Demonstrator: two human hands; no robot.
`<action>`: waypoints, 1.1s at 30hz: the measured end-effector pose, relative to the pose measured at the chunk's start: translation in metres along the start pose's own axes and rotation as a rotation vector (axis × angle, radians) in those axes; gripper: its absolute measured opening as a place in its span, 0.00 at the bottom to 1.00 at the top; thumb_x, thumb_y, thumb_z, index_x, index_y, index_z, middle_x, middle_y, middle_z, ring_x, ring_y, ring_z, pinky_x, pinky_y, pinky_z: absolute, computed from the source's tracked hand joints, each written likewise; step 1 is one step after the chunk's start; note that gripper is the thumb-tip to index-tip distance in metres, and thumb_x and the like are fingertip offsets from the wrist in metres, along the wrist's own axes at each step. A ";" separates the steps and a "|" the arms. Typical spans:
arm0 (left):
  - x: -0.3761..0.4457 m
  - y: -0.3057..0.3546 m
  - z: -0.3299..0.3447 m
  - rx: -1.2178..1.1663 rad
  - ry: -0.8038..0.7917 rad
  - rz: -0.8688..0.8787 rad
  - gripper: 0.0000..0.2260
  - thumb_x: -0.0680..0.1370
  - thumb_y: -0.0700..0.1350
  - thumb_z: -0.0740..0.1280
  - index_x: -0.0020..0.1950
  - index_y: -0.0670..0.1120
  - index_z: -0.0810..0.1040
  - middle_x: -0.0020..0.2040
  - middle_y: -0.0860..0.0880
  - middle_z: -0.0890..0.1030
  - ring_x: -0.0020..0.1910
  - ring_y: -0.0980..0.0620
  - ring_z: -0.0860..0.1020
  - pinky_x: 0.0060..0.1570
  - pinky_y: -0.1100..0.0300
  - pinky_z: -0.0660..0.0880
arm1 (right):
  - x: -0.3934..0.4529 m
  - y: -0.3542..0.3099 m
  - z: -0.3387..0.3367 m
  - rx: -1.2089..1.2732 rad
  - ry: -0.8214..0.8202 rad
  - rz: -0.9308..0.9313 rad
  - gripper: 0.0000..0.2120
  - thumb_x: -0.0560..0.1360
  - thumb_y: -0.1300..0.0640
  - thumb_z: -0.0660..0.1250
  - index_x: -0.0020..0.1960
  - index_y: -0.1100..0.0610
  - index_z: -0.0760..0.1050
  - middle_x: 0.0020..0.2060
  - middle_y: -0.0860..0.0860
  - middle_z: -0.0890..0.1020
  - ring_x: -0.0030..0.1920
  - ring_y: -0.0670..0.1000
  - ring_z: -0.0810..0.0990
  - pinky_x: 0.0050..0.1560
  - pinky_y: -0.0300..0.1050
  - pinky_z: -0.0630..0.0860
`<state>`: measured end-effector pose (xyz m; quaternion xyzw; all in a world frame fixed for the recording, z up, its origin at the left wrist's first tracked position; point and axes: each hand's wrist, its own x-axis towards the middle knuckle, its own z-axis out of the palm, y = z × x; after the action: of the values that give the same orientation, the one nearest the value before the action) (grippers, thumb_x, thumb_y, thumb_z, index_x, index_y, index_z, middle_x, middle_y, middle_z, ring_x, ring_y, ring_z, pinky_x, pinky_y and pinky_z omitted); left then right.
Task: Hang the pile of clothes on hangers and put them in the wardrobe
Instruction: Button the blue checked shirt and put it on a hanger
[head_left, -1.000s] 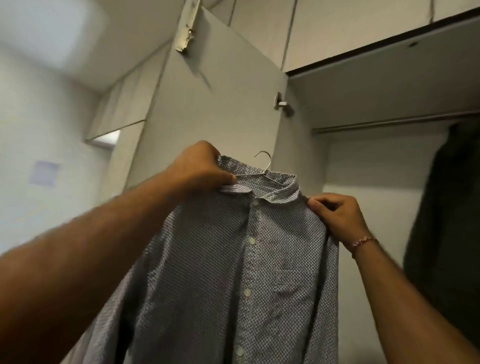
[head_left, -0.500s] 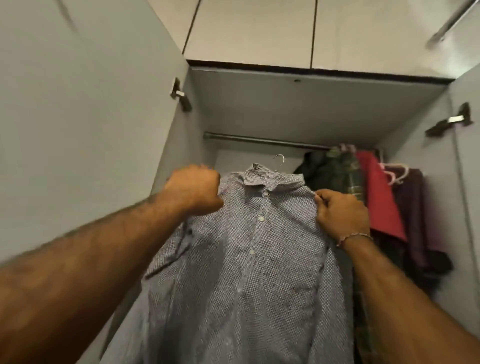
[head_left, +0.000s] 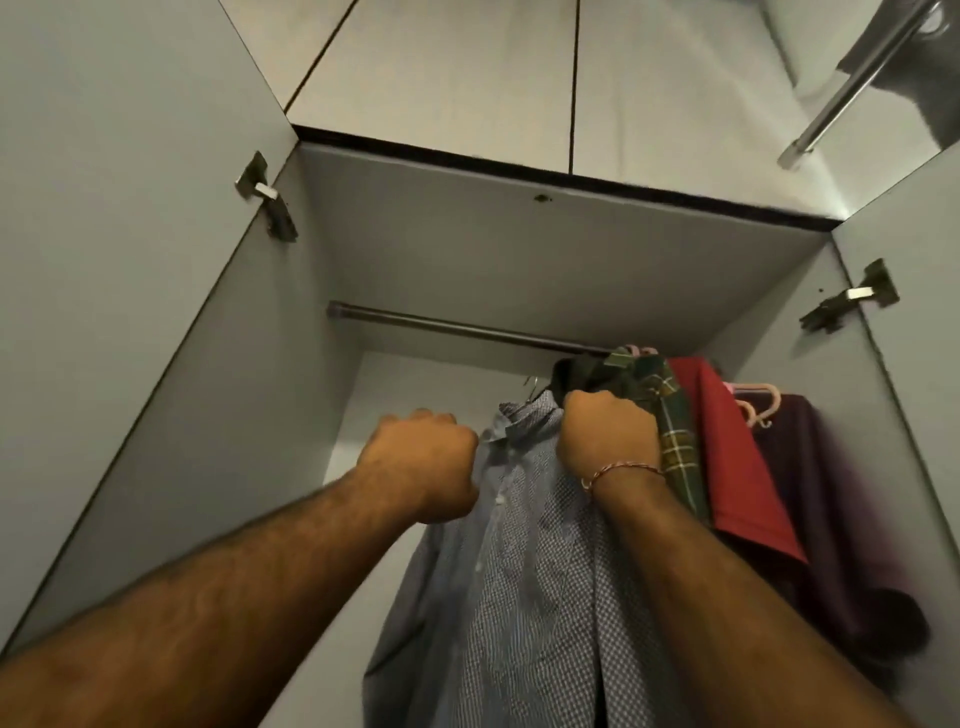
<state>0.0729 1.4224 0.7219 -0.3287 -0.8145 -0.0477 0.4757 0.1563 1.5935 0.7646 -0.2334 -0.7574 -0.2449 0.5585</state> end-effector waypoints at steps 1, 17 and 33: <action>0.008 0.003 0.007 0.003 0.020 0.006 0.15 0.79 0.58 0.65 0.60 0.51 0.78 0.58 0.48 0.79 0.58 0.47 0.76 0.60 0.43 0.76 | 0.008 0.002 0.010 -0.011 0.028 0.001 0.08 0.81 0.58 0.63 0.56 0.55 0.78 0.52 0.56 0.83 0.52 0.61 0.84 0.45 0.52 0.77; 0.119 0.005 0.055 -0.071 0.244 -0.028 0.12 0.79 0.57 0.64 0.42 0.51 0.72 0.36 0.53 0.73 0.41 0.48 0.78 0.50 0.47 0.82 | 0.095 0.015 0.092 -0.025 0.244 0.012 0.09 0.82 0.59 0.60 0.55 0.55 0.80 0.49 0.56 0.84 0.47 0.61 0.84 0.40 0.50 0.75; 0.155 0.027 0.085 -0.144 0.295 0.039 0.12 0.79 0.57 0.65 0.40 0.53 0.69 0.36 0.55 0.73 0.41 0.52 0.79 0.52 0.47 0.82 | 0.134 0.021 0.086 -0.145 0.101 -0.031 0.13 0.83 0.59 0.58 0.62 0.58 0.79 0.56 0.59 0.83 0.55 0.62 0.83 0.51 0.54 0.77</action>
<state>-0.0255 1.5528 0.7946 -0.3670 -0.7239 -0.1446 0.5660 0.0712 1.6747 0.8737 -0.2488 -0.7121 -0.3192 0.5737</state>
